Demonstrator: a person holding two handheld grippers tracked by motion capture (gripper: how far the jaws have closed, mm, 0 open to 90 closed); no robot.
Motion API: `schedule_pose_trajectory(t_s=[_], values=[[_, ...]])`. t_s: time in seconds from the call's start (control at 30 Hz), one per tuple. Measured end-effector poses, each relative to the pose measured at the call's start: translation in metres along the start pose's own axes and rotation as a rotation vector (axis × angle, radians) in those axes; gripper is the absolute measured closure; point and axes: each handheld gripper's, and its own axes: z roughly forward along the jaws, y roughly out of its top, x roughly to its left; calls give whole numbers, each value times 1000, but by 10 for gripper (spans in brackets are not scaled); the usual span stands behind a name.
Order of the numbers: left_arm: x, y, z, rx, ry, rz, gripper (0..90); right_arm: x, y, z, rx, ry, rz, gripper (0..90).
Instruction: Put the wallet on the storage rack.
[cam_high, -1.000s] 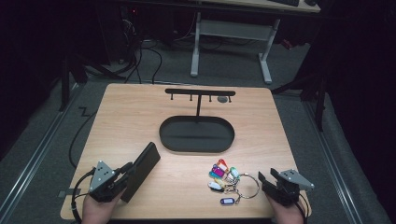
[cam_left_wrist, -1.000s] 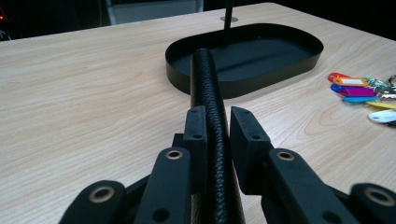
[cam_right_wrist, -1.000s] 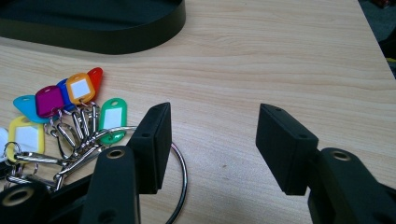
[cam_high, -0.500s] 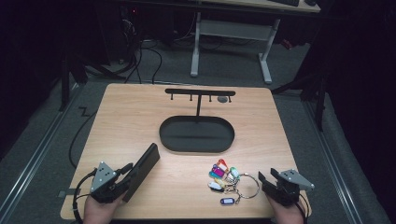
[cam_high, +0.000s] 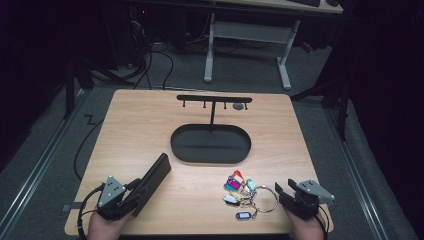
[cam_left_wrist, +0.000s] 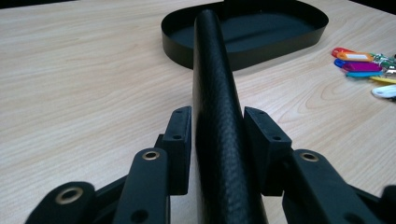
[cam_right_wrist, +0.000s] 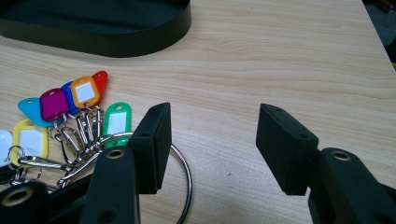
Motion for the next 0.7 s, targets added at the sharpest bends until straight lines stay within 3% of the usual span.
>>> schedule_pose_trajectory(t_s=[0.7], values=[[1,-6,-3,-3,8,-12,682,-6,-1,-2,-8,1,11,457]])
